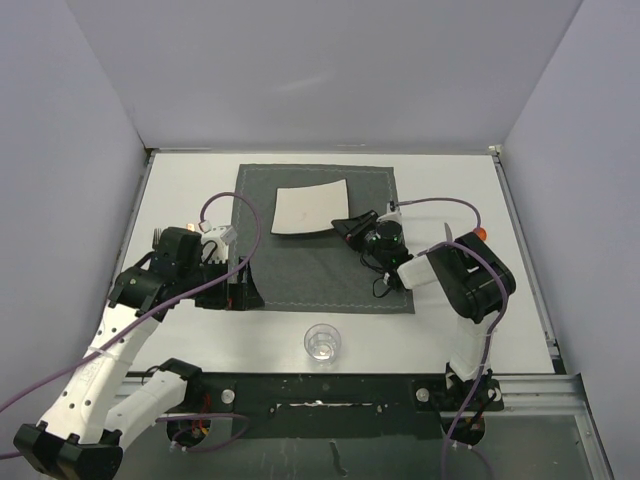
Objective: Set the dinner table for one person
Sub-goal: Place the plate on the napkin.
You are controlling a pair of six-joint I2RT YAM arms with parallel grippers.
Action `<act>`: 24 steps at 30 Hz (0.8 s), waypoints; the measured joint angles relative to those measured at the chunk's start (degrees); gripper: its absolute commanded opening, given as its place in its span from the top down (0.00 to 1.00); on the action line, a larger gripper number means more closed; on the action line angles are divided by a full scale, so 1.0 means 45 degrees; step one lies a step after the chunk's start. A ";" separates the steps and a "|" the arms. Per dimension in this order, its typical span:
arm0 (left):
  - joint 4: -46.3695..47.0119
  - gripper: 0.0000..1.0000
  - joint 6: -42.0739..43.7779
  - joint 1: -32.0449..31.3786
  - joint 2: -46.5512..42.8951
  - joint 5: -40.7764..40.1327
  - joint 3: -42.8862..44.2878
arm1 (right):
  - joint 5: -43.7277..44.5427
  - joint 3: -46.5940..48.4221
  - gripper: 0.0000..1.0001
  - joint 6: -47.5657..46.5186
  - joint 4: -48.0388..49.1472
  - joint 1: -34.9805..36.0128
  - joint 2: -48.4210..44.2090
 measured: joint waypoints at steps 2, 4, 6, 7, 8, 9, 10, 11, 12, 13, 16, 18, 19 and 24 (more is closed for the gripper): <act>0.0000 0.02 0.0000 0.0010 0.0015 0.0000 -0.0005 | 0.0010 0.0000 1.00 0.0005 0.0029 0.0000 0.0000; 0.0005 0.02 0.0000 0.0029 0.0015 0.0005 -0.0005 | 0.0010 -0.0005 1.00 0.0039 0.0068 -0.0010 0.0000; 0.0000 0.02 0.0000 0.0049 0.0015 0.0005 -0.0019 | 0.0053 -0.0010 1.00 0.0058 0.0126 -0.0010 0.0000; 0.0000 0.02 0.0005 0.0053 0.0015 0.0005 -0.0024 | 0.0073 -0.0039 1.00 0.0058 0.0185 -0.0010 0.0000; 0.0000 0.02 0.0000 0.0053 0.0019 0.0005 -0.0029 | 0.0112 -0.0097 1.00 0.0087 0.0262 -0.0010 0.0000; 0.0000 0.02 0.0005 0.0058 0.0019 0.0005 -0.0029 | 0.0151 -0.0165 1.00 0.0097 0.0345 -0.0010 0.0000; 0.0000 0.02 0.0005 0.0058 0.0019 0.0005 -0.0029 | 0.0160 -0.0204 1.00 0.0112 0.0384 -0.0010 0.0000; 0.0000 0.02 0.0005 0.0058 0.0019 0.0005 -0.0029 | 0.0180 -0.0253 1.00 0.0146 0.0403 -0.0010 0.0000; 0.0000 0.02 0.0005 0.0063 0.0019 0.0005 -0.0029 | 0.0194 -0.0301 1.00 0.0189 0.0427 -0.0010 0.0000; 0.0000 0.02 0.0005 0.0063 0.0019 0.0010 -0.0034 | 0.0214 -0.0369 1.00 0.0223 0.0442 -0.0010 0.0000; -0.0005 0.02 0.0005 0.0063 0.0019 0.0010 -0.0058 | 0.0253 -0.0539 1.00 0.0321 0.0476 -0.0039 0.0000; -0.0010 0.02 0.0005 0.0073 0.0019 0.0010 -0.0073 | 0.0248 -0.0573 1.00 0.0384 0.0491 -0.0073 0.0000; -0.0010 0.02 0.0005 0.0073 0.0019 0.0010 -0.0073 | 0.0248 -0.0583 1.00 0.0427 0.0510 -0.0083 0.0000; -0.0010 0.02 0.0005 0.0092 0.0019 0.0034 -0.0073 | 0.0189 -0.0680 1.00 0.0719 0.0617 -0.0175 0.0039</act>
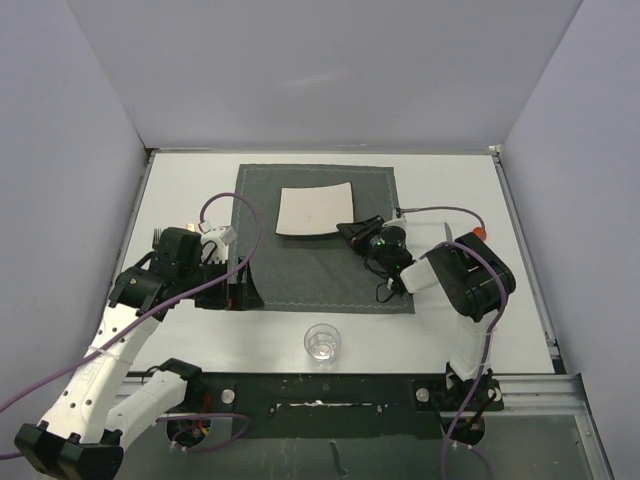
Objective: Set the dinner table for one person
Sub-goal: Place the plate on the napkin.
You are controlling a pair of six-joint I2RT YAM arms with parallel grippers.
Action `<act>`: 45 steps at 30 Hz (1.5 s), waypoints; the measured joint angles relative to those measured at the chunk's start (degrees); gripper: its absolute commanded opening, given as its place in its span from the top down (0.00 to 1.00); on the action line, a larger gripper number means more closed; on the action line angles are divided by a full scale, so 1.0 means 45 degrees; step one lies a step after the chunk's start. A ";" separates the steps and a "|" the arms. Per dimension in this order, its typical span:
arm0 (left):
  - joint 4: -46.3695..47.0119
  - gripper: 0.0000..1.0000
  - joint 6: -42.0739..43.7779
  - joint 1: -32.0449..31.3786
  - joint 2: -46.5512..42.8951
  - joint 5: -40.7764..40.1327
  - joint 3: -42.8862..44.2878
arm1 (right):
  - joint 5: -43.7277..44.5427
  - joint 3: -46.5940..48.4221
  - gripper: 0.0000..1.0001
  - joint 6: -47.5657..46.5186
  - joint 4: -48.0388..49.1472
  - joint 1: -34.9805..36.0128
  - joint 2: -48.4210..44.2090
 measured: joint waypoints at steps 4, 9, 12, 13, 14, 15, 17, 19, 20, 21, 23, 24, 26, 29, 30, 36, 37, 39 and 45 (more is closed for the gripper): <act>0.0000 0.02 0.0000 0.0049 0.0000 0.0019 0.0000 | -0.0019 -0.0151 1.00 0.0233 0.0282 -0.0078 0.0248; 0.0000 0.02 0.0000 0.0053 0.0000 0.0015 0.0000 | -0.0044 -0.0228 1.00 0.0466 0.0763 -0.0087 0.0520; 0.0000 0.02 0.0000 0.0068 -0.0005 0.0015 0.0000 | -0.0024 -0.0335 1.00 0.0631 0.0957 -0.0117 0.0719; 0.0000 0.02 0.0000 0.0073 -0.0005 0.0019 0.0000 | -0.0029 -0.0350 1.00 0.0704 0.1015 -0.0141 0.0801; 0.0000 0.02 0.0000 0.0078 -0.0005 0.0019 0.0000 | -0.0024 -0.0355 1.00 0.0758 0.1010 -0.0146 0.0860; 0.0000 0.02 0.0000 0.0087 -0.0005 0.0019 0.0000 | -0.0029 -0.0359 1.00 0.0806 0.1015 -0.0151 0.0903; 0.0000 0.02 0.0000 0.0131 -0.0005 0.0019 0.0000 | -0.0024 -0.0379 1.00 0.0889 0.1035 -0.0160 0.0962; 0.0000 0.02 0.0000 0.0136 -0.0005 0.0019 0.0000 | -0.0019 -0.0442 1.00 0.0928 0.1049 -0.0180 0.0962; 0.0000 0.02 0.0000 0.0136 -0.0005 0.0019 0.0000 | -0.0015 -0.0466 1.00 0.0942 0.1064 -0.0238 0.0962; 0.0000 0.02 0.0000 0.0141 -0.0005 0.0019 0.0000 | -0.0015 -0.0486 1.00 0.0947 0.1059 -0.0243 0.0962; 0.0000 0.02 0.0000 0.0151 -0.0005 0.0024 0.0000 | -0.0024 -0.0505 1.00 0.0952 0.1054 -0.0267 0.0962; 0.0000 0.02 0.0000 0.0151 -0.0005 0.0024 0.0000 | -0.0034 -0.0505 1.00 0.0952 0.1049 -0.0287 0.0962; 0.0000 0.02 0.0000 0.0155 -0.0005 0.0039 -0.0005 | -0.0044 -0.0505 1.00 0.0952 0.1010 -0.0321 0.0962; 0.0005 0.02 0.0000 0.0170 -0.0005 0.0058 -0.0005 | -0.0039 -0.0505 1.00 0.0952 0.0967 -0.0330 0.0986; 0.0005 0.02 -0.0005 0.0180 -0.0005 0.0063 -0.0005 | -0.0039 -0.0505 1.00 0.0962 0.0967 -0.0325 0.1005; 0.0005 0.02 -0.0005 0.0219 0.0000 0.0068 -0.0010 | 0.0053 -0.0559 1.00 0.1229 0.1258 -0.0325 0.1496; 0.0010 0.02 0.0000 0.0219 0.0000 0.0073 -0.0024 | 0.0073 -0.0568 1.00 0.1263 0.1331 -0.0325 0.1608; 0.0024 0.02 -0.0005 0.0233 0.0000 0.0112 -0.0087 | 0.0087 -0.0568 1.00 0.1370 0.1428 -0.0301 0.1807; 0.0053 0.02 -0.0015 0.0272 0.0034 0.0199 -0.0223 | 0.0321 -0.0568 1.00 0.1719 0.1962 -0.0136 0.2297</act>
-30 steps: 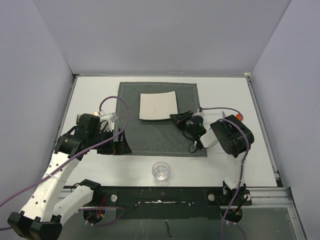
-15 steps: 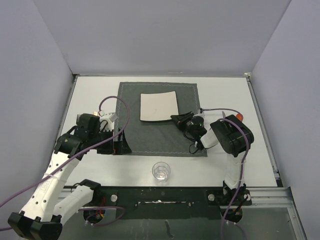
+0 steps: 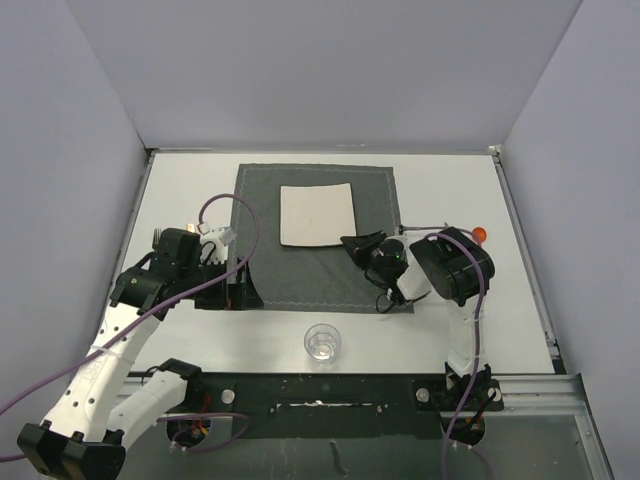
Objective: Set the dinner table for one person
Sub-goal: Place the plate on the napkin.
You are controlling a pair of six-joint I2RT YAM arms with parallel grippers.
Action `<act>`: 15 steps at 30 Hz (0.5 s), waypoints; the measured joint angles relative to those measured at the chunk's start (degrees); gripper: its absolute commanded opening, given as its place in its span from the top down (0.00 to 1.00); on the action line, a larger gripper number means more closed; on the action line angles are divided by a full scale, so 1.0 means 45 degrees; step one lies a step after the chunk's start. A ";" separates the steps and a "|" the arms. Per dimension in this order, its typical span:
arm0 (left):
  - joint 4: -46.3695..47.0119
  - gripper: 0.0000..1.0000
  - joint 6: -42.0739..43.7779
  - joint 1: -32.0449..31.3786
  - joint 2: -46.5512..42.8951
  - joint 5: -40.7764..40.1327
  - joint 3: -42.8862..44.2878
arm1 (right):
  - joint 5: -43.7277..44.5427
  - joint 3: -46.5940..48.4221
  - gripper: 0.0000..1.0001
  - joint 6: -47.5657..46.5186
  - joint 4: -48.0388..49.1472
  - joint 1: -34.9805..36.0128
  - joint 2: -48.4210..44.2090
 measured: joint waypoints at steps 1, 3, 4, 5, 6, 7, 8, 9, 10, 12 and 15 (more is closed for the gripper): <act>0.0005 0.02 0.0000 0.0010 0.0000 0.0005 0.0000 | 0.0078 0.0000 1.00 0.0049 0.0112 0.0053 0.0073; 0.0010 0.02 0.0000 0.0024 0.0005 0.0019 0.0000 | 0.0228 0.0000 1.00 0.0117 0.0282 0.0160 0.0141; 0.0010 0.02 0.0000 0.0029 0.0010 0.0024 0.0000 | 0.0306 0.0000 1.00 0.0126 0.0287 0.0194 0.0141; 0.0015 0.02 0.0000 0.0029 0.0010 0.0034 0.0000 | 0.0355 0.0000 1.00 0.0131 0.0282 0.0228 0.0141; 0.0019 0.02 0.0000 0.0029 0.0015 0.0039 -0.0005 | 0.0413 0.0000 1.00 0.0131 0.0282 0.0253 0.0141; 0.0019 0.02 0.0000 0.0029 0.0024 0.0044 -0.0005 | 0.0457 0.0000 1.00 0.0131 0.0282 0.0277 0.0136; 0.0019 0.02 0.0000 0.0029 0.0029 0.0049 -0.0005 | 0.0505 0.0000 1.00 0.0131 0.0272 0.0306 0.0131; 0.0019 0.02 0.0000 0.0029 0.0034 0.0049 -0.0005 | 0.0559 0.0000 1.00 0.0126 0.0253 0.0330 0.0117; 0.0024 0.02 0.0000 0.0029 0.0044 0.0049 -0.0005 | 0.0602 0.0000 1.00 0.0121 0.0185 0.0350 0.0087; 0.0024 0.02 0.0000 0.0034 0.0049 0.0053 -0.0010 | 0.0699 0.0000 1.00 0.0121 0.0039 0.0408 0.0010; 0.0029 0.02 0.0000 0.0049 0.0049 0.0053 -0.0015 | 0.0889 0.0000 1.00 0.0058 -0.0335 0.0515 -0.0316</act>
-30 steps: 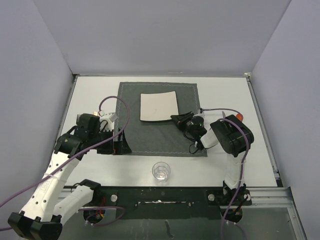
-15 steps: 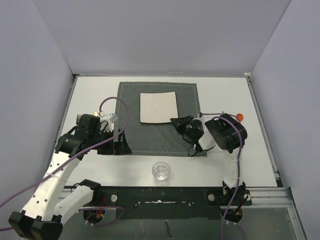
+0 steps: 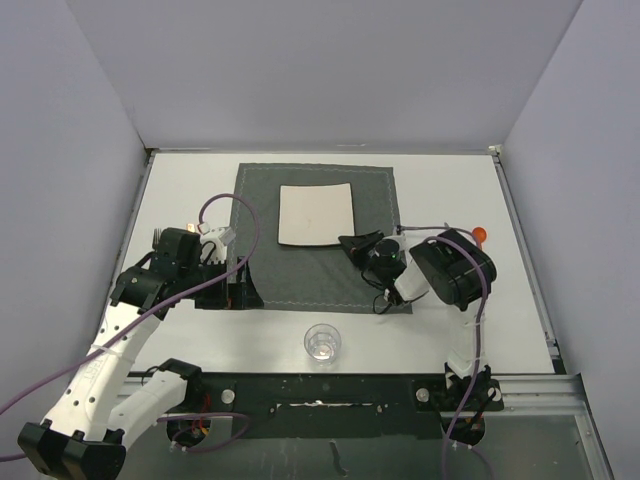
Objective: Set the dinner table for one person
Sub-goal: Place the plate on the napkin.
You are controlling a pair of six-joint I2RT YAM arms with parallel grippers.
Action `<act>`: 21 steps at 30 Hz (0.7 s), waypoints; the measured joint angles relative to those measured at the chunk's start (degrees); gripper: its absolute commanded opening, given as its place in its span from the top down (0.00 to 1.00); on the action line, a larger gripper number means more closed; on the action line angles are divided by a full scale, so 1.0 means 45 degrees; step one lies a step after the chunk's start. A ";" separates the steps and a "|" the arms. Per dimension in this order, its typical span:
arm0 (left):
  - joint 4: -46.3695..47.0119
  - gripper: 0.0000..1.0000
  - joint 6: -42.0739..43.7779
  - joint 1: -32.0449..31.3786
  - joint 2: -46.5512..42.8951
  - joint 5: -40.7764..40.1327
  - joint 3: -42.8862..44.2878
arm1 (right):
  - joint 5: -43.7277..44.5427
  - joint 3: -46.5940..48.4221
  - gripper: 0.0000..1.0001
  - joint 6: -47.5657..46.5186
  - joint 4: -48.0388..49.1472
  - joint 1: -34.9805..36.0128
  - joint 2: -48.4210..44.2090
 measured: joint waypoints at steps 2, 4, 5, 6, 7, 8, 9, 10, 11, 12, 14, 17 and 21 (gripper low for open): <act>0.0000 0.02 0.0000 0.0005 0.0000 0.0005 -0.0005 | 0.0126 0.0000 1.00 -0.0092 -0.0233 0.0083 -0.0194; 0.0005 0.02 0.0000 0.0005 0.0000 0.0010 -0.0010 | 0.0238 0.0000 1.00 -0.0185 -0.0461 0.0155 -0.0379; 0.0000 0.02 0.0000 0.0005 0.0000 0.0010 -0.0015 | 0.0282 0.0000 1.00 -0.0233 -0.0563 0.0160 -0.0457; 0.0005 0.02 0.0000 0.0005 0.0000 0.0015 -0.0024 | 0.0311 0.0000 1.00 -0.0277 -0.0646 0.0185 -0.0515; 0.0005 0.02 0.0000 0.0005 0.0000 0.0029 -0.0039 | 0.0330 0.0000 1.00 -0.0291 -0.0729 0.0209 -0.0568; 0.0005 0.02 0.0000 0.0005 0.0000 0.0039 -0.0058 | 0.0364 0.0000 1.00 -0.0325 -0.0845 0.0223 -0.0631; 0.0010 0.02 0.0000 0.0005 0.0000 0.0044 -0.0073 | 0.0403 0.0005 1.00 -0.0350 -0.0947 0.0243 -0.0695; 0.0005 0.02 -0.0005 0.0005 0.0000 0.0044 -0.0073 | 0.0423 0.0010 1.00 -0.0384 -0.1035 0.0262 -0.0753; 0.0010 0.02 0.0000 0.0005 0.0000 0.0044 -0.0073 | 0.0442 0.0029 1.00 -0.0418 -0.1132 0.0277 -0.0801; 0.0010 0.02 -0.0005 0.0005 0.0000 0.0044 -0.0073 | 0.0461 0.0029 1.00 -0.0437 -0.1151 0.0291 -0.0826; 0.0010 0.02 0.0000 0.0005 0.0000 0.0049 -0.0073 | 0.0515 0.0034 1.00 -0.0442 -0.1190 0.0330 -0.0831; 0.0010 0.02 0.0000 0.0024 0.0000 0.0049 -0.0073 | 0.0559 0.0063 1.00 -0.0408 -0.1200 0.0398 -0.0821; 0.0010 0.02 0.0000 0.0063 0.0000 0.0049 -0.0073 | 0.0612 0.0301 1.00 -0.0325 -0.1190 0.0549 -0.0617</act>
